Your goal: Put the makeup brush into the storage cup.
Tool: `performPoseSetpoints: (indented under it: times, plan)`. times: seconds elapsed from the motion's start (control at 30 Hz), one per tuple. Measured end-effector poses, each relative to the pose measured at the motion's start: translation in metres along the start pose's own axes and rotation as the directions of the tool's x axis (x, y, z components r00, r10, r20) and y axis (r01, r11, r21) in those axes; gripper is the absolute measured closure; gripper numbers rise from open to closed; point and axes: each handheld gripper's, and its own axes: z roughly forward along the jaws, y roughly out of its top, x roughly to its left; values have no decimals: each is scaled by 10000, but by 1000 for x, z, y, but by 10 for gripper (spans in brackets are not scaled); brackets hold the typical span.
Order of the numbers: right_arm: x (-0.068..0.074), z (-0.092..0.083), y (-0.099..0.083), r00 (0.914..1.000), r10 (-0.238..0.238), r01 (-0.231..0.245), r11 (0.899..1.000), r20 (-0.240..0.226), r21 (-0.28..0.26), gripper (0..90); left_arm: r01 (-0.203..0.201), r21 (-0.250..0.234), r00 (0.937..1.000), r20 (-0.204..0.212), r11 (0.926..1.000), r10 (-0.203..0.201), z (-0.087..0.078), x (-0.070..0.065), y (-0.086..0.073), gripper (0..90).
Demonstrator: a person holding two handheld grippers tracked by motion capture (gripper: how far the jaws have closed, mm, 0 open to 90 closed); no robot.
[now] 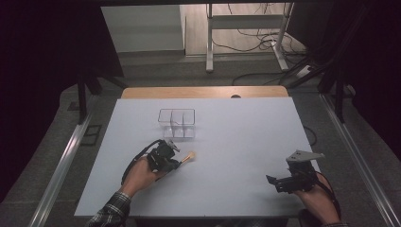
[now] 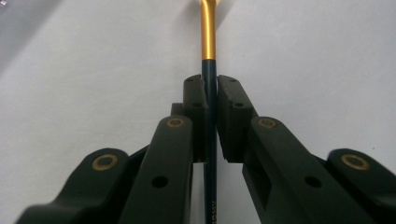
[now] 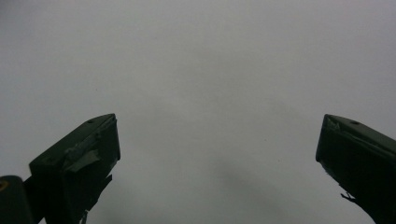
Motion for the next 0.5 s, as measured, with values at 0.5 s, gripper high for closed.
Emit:
performPoseSetpoints:
  times: [0.5]
  plan:
    - [0,0,0,10000,-11,11,10000,4,-6,0,137,-947,9994,-307,9954,-167,-16,2,-5,830]
